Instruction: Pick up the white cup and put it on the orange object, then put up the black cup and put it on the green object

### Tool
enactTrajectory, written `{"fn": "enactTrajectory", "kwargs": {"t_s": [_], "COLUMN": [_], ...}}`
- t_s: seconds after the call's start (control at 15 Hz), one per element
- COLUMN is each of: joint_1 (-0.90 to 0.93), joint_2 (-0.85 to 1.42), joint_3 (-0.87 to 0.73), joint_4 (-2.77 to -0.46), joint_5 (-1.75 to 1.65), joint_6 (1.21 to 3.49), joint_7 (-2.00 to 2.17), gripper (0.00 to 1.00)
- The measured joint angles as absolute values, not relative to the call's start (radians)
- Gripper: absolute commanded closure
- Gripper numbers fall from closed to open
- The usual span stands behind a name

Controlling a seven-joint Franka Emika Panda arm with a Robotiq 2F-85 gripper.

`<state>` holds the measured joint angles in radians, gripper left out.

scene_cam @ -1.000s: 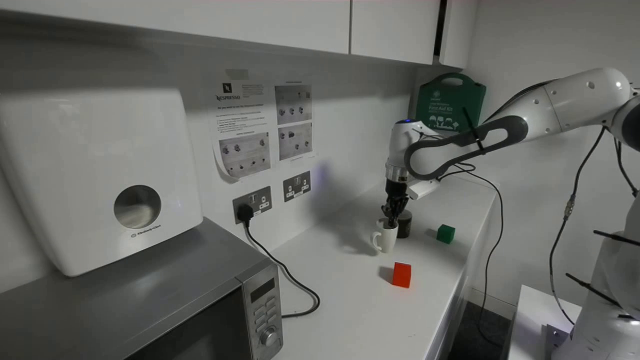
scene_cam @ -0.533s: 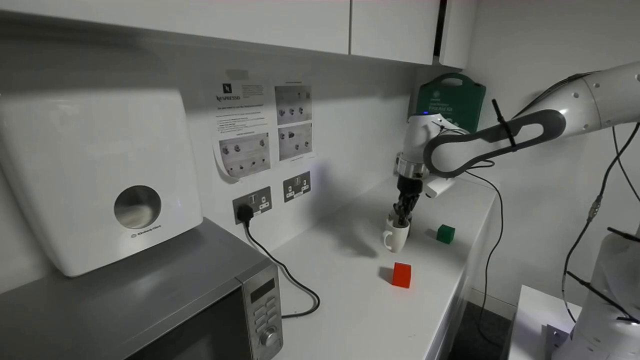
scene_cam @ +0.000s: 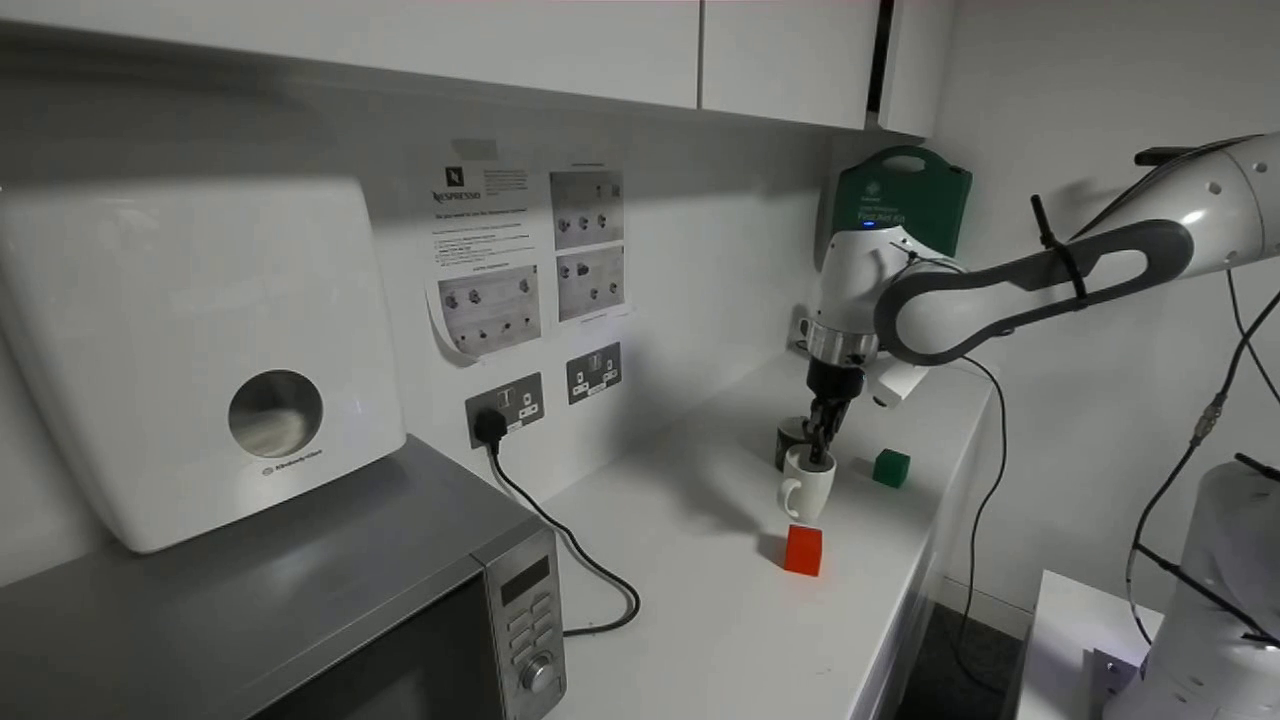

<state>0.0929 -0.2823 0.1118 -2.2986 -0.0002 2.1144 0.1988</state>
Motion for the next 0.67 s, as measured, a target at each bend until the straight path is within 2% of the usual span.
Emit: {"fn": "enactTrajectory", "kwargs": {"t_s": [0.67], "joint_1": [0.098], "joint_2": [-0.289], "joint_3": [0.122], "joint_4": [-2.335], "joint_5": [0.015], "joint_6": [2.114], "joint_7": [0.199], "gripper": [0.98]}}
